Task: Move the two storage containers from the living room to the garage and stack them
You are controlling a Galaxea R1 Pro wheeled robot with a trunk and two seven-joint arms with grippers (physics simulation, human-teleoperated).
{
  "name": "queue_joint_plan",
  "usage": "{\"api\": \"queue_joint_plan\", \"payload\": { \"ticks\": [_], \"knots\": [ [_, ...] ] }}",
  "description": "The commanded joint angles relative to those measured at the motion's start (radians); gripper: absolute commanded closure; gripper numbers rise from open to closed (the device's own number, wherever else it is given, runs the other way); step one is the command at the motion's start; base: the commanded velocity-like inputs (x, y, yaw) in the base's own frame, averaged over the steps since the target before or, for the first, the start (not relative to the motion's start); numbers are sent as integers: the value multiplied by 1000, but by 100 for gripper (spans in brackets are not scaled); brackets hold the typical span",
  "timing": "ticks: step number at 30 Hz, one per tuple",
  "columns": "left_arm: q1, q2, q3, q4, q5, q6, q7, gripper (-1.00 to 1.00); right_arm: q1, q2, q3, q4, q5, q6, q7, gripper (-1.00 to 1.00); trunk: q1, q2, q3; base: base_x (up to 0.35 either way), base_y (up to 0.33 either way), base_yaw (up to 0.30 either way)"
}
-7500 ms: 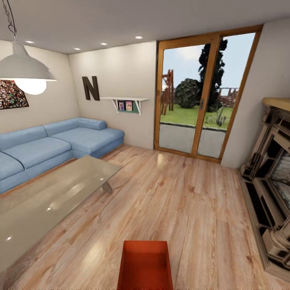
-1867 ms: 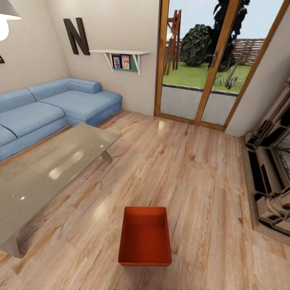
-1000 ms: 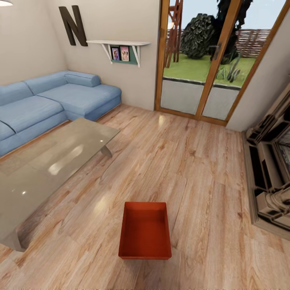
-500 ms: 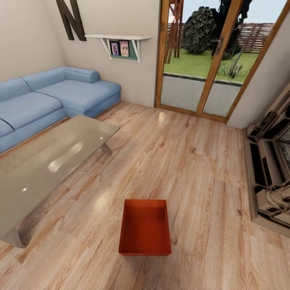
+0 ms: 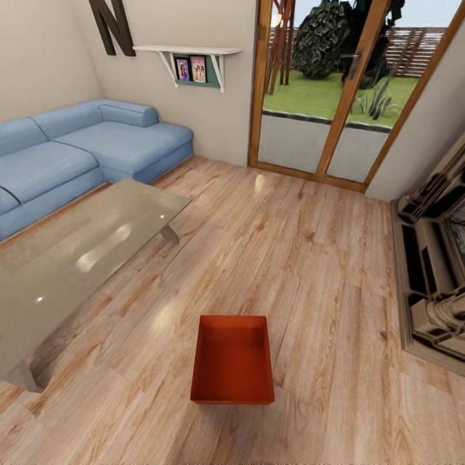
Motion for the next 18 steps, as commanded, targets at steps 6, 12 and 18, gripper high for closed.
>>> {"api": "queue_joint_plan", "payload": {
  "ticks": [6, 12, 18],
  "knots": [
    [0, 0, -8, -1, 8, 0, 3, -100, -1, 1, 8, 3, -11, -6, 0, -100, 0, -1, -11, 0, 0, 0],
    [0, 0, -8, -1, 8, 0, 3, -100, -1, 2, 8, 3, -11, -7, -1, -100, 0, -1, -20, 0, 0, 0],
    [0, 0, -8, -1, 8, 0, 3, -100, -1, 2, 7, 3, -10, -12, -1, -100, 0, -1, -28, 0, 0, 0]
  ]
}}
